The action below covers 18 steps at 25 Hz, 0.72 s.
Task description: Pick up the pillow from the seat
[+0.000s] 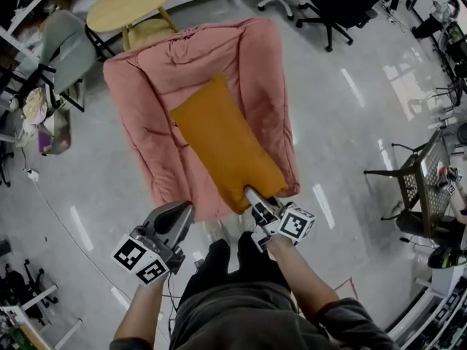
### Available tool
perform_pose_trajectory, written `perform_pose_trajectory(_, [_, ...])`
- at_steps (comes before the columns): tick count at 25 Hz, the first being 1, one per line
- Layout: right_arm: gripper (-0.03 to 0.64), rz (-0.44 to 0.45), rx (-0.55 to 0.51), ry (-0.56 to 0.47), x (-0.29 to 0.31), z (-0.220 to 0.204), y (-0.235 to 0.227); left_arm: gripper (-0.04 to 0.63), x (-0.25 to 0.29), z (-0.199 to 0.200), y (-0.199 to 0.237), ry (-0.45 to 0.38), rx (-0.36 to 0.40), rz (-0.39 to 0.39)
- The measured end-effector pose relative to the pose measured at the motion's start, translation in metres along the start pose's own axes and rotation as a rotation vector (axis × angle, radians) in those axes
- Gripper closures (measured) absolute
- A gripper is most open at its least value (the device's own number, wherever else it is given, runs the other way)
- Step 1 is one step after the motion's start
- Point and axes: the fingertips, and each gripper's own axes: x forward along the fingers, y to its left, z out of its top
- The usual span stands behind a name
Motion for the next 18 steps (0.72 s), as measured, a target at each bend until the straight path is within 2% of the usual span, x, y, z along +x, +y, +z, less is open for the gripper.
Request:
perform_pose_trajectory(8, [0.454,0.122,-0.039,-0.042,-0.009,0.028,0.076,0.586,-0.024,0.047,-0.025,-0.07,0.085,0.001])
perform_pose_trajectory(13, [0.454,0.2,-0.075,-0.062,-0.013,0.045,0.125,0.586,-0.037,0.072,-0.041,-0.113,0.111,0.002])
perform_pose_trajectory(18, [0.454,0.264,-0.093,-0.076,-0.022,0.063,0.158,0.586,-0.043,0.095,-0.056,-0.146,0.152,0.009])
